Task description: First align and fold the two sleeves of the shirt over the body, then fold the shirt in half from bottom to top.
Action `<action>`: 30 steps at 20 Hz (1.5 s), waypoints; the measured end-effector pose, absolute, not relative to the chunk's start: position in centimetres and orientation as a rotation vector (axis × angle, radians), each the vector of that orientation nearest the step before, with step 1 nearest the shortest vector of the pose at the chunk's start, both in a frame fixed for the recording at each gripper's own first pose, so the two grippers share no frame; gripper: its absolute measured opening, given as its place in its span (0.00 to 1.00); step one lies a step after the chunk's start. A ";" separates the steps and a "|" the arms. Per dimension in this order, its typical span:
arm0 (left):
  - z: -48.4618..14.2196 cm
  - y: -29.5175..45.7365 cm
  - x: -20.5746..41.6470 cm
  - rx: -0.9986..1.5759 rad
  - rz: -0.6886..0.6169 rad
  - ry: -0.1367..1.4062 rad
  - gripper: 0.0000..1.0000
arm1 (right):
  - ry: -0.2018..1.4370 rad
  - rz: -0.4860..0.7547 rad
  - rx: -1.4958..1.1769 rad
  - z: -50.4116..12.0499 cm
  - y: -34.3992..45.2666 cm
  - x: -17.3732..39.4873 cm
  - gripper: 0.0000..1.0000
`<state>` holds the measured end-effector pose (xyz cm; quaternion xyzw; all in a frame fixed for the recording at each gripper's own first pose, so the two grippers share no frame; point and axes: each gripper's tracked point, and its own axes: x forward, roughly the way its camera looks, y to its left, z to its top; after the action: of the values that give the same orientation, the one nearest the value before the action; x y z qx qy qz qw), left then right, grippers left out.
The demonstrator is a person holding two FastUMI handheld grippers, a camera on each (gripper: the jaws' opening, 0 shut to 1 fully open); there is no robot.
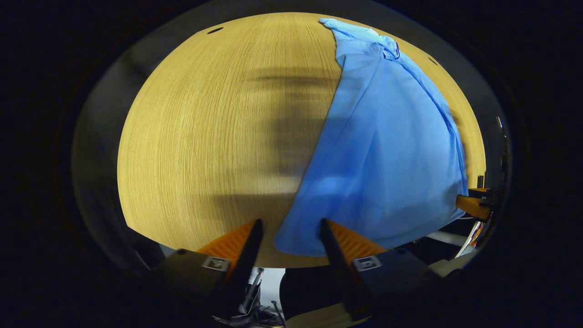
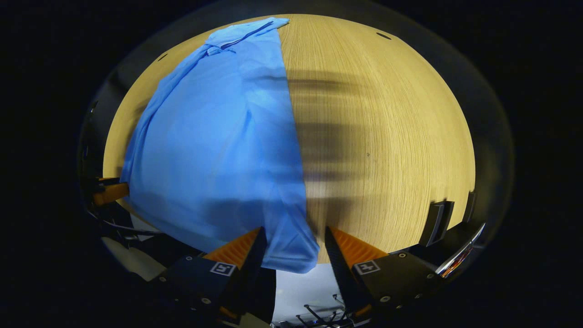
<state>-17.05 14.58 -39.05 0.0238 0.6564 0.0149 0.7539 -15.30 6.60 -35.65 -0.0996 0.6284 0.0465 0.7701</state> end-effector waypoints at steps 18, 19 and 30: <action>-34.2 11.4 -8.5 0.025 -0.098 1.307 0.09 | 1.210 0.115 -0.102 -29.1 8.6 -6.0 0.00; -33.4 11.2 -7.1 0.014 -0.101 1.284 0.09 | 1.183 0.117 -0.100 -28.2 8.6 -4.7 0.00; -26.4 9.1 7.1 0.056 -0.158 1.090 0.09 | 0.931 0.146 -0.167 -18.6 10.3 10.7 0.00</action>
<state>7.14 9.15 -26.43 0.0267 0.5178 -0.0752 0.8518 10.70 10.29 -18.55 -0.0801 0.4480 0.0702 0.8877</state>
